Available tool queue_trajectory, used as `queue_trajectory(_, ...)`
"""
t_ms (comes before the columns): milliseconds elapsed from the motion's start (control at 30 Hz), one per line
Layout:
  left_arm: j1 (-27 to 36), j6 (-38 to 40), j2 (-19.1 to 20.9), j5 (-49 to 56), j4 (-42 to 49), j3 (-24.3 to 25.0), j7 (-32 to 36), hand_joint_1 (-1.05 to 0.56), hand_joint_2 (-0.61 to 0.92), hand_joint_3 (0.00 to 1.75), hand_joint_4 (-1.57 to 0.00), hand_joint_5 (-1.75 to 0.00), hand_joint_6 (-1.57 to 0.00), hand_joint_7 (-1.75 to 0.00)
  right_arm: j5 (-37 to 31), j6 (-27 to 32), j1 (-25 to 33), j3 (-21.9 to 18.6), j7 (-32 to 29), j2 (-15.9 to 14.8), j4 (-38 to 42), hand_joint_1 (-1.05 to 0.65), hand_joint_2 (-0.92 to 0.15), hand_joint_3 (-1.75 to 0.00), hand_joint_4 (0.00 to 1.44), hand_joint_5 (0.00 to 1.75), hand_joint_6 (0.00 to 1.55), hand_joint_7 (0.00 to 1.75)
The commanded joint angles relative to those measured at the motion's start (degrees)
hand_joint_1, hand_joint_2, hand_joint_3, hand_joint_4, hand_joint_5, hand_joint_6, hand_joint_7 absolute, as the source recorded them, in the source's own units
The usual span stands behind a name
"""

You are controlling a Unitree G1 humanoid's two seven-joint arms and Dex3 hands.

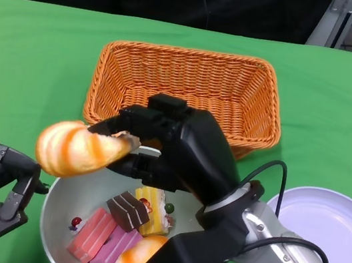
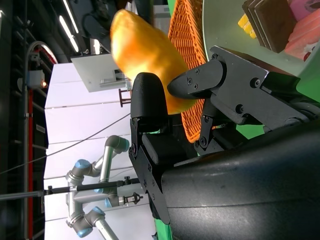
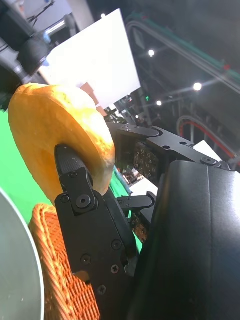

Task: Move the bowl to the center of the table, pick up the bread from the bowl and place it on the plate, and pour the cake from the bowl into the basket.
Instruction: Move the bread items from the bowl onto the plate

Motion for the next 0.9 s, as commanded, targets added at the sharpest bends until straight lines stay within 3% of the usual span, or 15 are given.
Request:
queue_trajectory(33, 0.1, -0.4, 0.6, 0.0, 0.2, 0.7, 0.5, -0.11, 0.72, 0.72, -0.82, -1.37, -0.86, -1.02, 2.2, -0.2, 1.6, -1.9, 2.1, -0.5, -3.6, -0.23, -0.92, -0.04, 0.73, 1.48, 0.82, 0.79)
queue_trajectory(300, 0.3, -0.1, 1.1, -1.1, 0.5, 1.0, -0.6, -0.11, 0.71, 0.73, -0.82, -1.38, -0.87, -1.02, 6.0, 0.0, 6.0, -5.6, 6.4, -1.5, -9.3, -0.22, -0.91, -0.03, 0.73, 1.52, 0.82, 0.86)
queue_trajectory(467, 0.6, 0.5, 1.2, -1.5, 0.3, 1.1, -0.3, -0.08, 0.71, 0.76, -0.82, -1.38, -0.87, -1.02, 7.8, 2.0, 9.3, -9.1, 7.9, -2.1, -13.8, -0.21, -0.89, -0.02, 0.77, 1.4, 0.83, 0.86)
queue_trajectory(700, 0.5, 0.3, 1.7, -2.2, 1.1, 1.5, -1.6, -0.07, 0.72, 0.78, -0.8, -1.38, -0.86, -1.01, 10.9, 5.8, 12.8, -12.7, 11.8, -2.3, -19.6, -0.23, -0.91, -0.02, 0.73, 1.56, 0.8, 0.91)
queue_trajectory(867, 0.4, 0.0, 1.8, -1.5, 1.7, 1.8, -1.3, -0.07, 0.7, 0.79, -0.8, -1.39, -0.86, -1.02, 14.1, 6.2, 15.1, -15.6, 13.8, -3.8, -21.7, -0.23, -0.92, -0.02, 0.73, 1.51, 0.79, 0.93)
queue_trajectory(900, 0.5, 0.3, 1.8, -1.6, 1.6, 1.8, -1.3, -0.07, 0.7, 0.79, -0.8, -1.39, -0.86, -1.02, 14.3, 6.7, 15.6, -16.1, 14.0, -3.8, -22.2, -0.26, -0.92, -0.02, 0.74, 1.57, 0.8, 0.94)
